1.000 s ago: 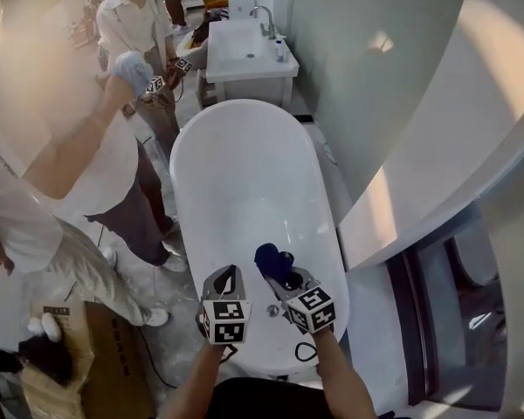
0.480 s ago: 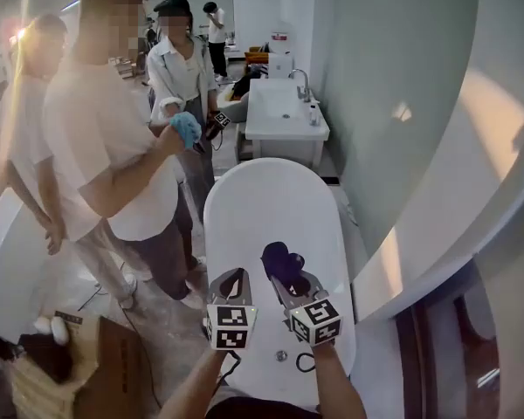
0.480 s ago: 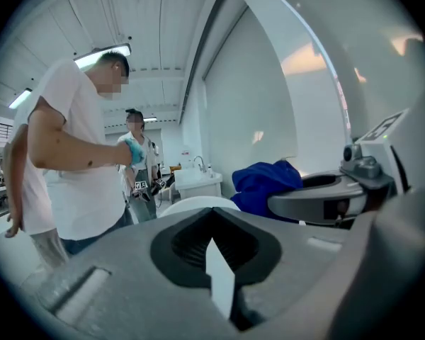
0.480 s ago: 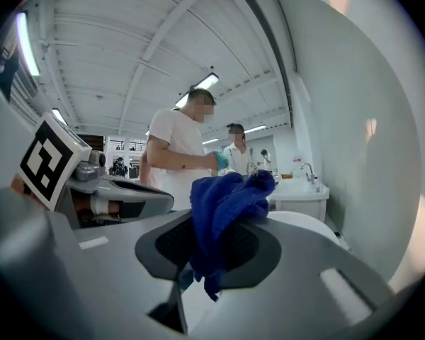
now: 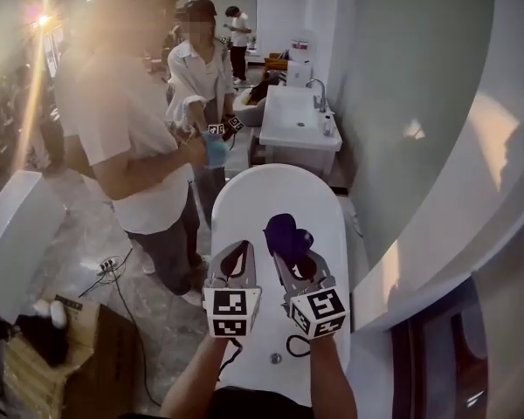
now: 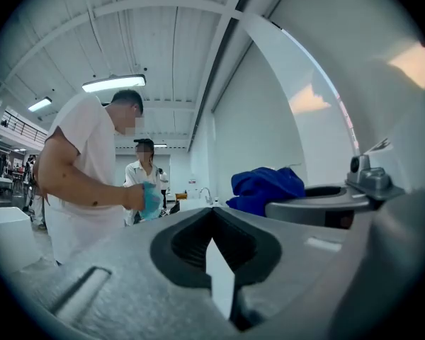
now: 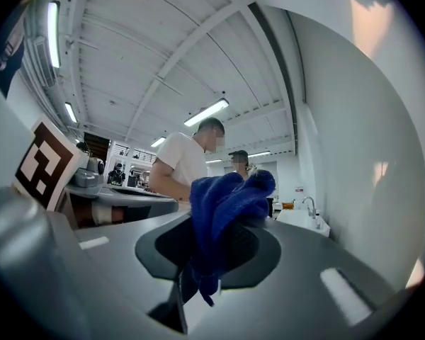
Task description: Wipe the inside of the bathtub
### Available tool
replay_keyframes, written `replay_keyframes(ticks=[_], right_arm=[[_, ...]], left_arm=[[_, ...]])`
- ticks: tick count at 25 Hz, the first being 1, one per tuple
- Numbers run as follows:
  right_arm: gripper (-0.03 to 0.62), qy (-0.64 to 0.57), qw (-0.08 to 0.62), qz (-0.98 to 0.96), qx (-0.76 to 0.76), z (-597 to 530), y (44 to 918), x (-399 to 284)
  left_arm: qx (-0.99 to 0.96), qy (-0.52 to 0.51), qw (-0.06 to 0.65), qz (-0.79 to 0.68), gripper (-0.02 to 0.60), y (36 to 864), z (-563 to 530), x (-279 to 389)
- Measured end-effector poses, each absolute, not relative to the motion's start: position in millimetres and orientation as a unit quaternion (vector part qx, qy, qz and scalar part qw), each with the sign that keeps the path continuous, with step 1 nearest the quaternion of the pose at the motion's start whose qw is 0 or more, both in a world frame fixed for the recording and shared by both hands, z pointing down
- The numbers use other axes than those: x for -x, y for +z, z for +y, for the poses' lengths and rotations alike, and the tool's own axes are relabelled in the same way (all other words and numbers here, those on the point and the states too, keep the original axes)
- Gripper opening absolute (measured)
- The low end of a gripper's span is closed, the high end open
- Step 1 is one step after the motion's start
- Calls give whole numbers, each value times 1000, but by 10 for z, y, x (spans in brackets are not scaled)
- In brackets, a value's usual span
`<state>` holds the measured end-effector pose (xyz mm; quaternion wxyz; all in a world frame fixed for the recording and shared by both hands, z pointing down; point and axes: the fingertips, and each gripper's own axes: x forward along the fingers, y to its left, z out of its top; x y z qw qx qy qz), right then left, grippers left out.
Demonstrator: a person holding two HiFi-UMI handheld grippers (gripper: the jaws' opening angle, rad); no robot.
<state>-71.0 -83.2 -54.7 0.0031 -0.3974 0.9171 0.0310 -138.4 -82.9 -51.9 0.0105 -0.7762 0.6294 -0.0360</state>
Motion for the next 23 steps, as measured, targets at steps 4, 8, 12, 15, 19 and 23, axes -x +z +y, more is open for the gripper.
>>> replay_keyframes(ticks=[4,8,12,15,19,23], right_arm=[[87,37,3,911,411,-887,-543,671],[86,47,-4,905,423,-879,-522,682],[86,51,-8,900,433,-946,-513,532],[86,60,-10,898,437,-946,-542,476],[86,66,-13,895,441,-927,-558,463],[86,70,-12,893,445,-973,-575,438]], left_arm=[[778,-26,7,628,5,-493,-863,1341],[781,-18,3,625,5,-471,-867,1377],[784,-15,4,620,5,-470,-940,1265],[788,-13,3,616,5,-473,-959,1187],[795,-13,2,607,5,-474,-958,1128],[799,-13,4,602,5,-469,-1002,1086]])
